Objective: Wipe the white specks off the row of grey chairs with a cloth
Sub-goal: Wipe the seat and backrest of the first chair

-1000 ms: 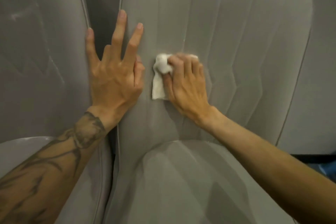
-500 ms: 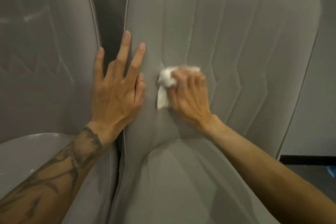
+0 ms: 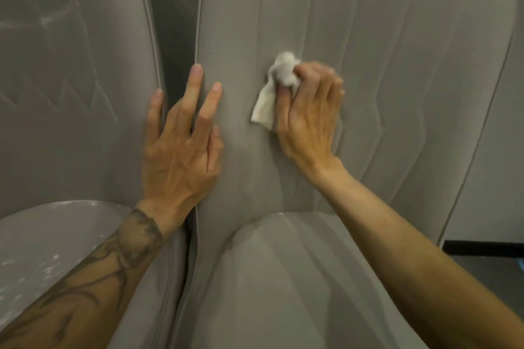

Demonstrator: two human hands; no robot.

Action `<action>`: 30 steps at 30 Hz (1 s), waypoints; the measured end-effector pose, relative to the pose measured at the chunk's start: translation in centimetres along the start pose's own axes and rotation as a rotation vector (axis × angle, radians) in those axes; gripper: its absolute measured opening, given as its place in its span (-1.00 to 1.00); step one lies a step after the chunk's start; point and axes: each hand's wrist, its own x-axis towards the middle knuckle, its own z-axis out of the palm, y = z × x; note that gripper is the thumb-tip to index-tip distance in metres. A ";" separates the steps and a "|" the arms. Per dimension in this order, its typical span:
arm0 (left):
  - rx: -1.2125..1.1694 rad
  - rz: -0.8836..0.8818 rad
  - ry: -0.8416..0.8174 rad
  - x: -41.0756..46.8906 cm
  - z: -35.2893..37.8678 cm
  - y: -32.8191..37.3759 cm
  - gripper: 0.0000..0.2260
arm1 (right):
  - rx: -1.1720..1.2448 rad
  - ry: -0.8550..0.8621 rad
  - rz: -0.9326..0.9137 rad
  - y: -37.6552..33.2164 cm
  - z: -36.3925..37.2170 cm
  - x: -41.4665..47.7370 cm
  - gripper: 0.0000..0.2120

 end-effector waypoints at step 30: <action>-0.108 -0.061 -0.095 -2.0 -1.2 -0.7 -0.49 | 0.167 -0.158 -0.015 -7.0 0.0 0.0 -0.73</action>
